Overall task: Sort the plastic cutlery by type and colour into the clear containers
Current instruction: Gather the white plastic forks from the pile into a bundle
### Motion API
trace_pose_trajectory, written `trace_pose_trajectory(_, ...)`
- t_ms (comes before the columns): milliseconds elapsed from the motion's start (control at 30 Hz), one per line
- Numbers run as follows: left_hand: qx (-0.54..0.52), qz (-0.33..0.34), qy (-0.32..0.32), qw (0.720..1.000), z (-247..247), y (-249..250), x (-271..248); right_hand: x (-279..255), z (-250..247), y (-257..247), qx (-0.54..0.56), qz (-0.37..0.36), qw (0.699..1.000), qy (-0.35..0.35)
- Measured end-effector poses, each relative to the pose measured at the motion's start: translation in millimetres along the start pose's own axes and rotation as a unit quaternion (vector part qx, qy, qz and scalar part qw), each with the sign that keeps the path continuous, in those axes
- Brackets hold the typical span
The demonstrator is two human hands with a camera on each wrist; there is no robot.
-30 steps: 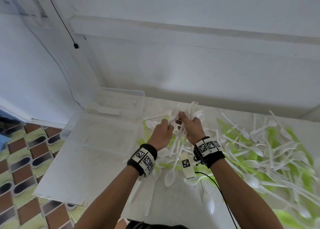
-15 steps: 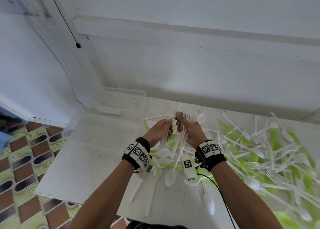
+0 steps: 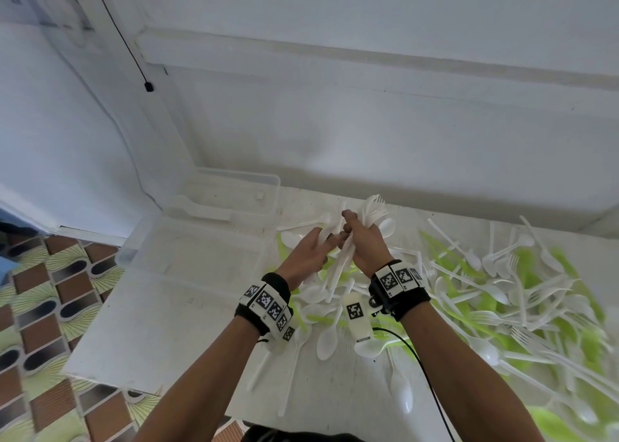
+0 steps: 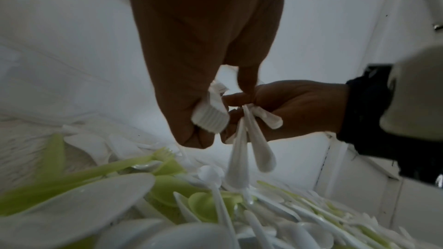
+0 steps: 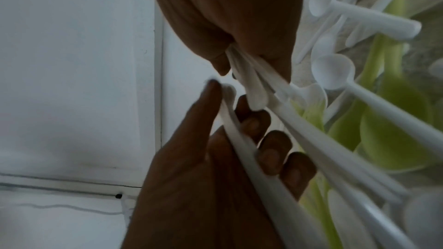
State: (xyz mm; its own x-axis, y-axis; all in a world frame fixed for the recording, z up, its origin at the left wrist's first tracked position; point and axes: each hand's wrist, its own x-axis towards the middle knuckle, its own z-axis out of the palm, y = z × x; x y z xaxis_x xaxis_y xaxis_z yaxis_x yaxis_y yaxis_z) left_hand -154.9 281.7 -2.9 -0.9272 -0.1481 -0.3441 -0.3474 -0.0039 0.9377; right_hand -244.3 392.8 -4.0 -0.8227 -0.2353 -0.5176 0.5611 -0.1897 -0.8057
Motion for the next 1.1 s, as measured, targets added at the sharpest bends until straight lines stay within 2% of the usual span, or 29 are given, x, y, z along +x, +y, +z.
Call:
trace_pose_trajectory(100, 0.104, 0.034, -0.002, 0.994, 1.6, -5.8, -0.2, 3.2, 1.0, 4.0, 0.039, 0.03, 0.998, 0.036)
trace_pose_trajectory(167, 0.117, 0.038, -0.02, 0.992, 1.1, -9.9, 1.0, 5.0, 0.3, 6.4, 0.046, 0.029, 0.997, 0.05)
trace_pose_trajectory(300, 0.062, -0.001, -0.058, 0.996, 0.5, -6.8, 0.5, 2.8, -5.3, 8.5, 0.029, 0.015, 0.999, 0.035)
trace_pose_trajectory(500, 0.009, -0.01, -0.089, 0.996, 3.1, -1.7, -5.0, -2.3, -7.7, 6.4, -0.073, 0.024, 0.997, 0.019)
trace_pose_trajectory(633, -0.023, -0.026, -0.074, 0.997, 2.8, 1.8, -6.2, -5.5, -9.1, 8.3, -0.106, -0.023, 0.994, 0.023)
trace_pose_trajectory(767, -0.021, -0.019, -0.09, 0.996, 2.9, 4.4, -8.8, -7.7, -12.3, 10.9, -0.129, -0.074, 0.989, 0.002)
trace_pose_trajectory(1000, 0.003, -0.015, -0.072, 0.997, 3.1, 9.2, -10.7, -15.0, -7.6, 6.8, -0.128, -0.097, 0.987, -0.003)
trace_pose_trajectory(1100, -0.025, -0.028, -0.048, 0.998, 3.5, 11.2, -8.3, -14.3, -7.8, 8.5, -0.127, -0.097, 0.987, -0.012)
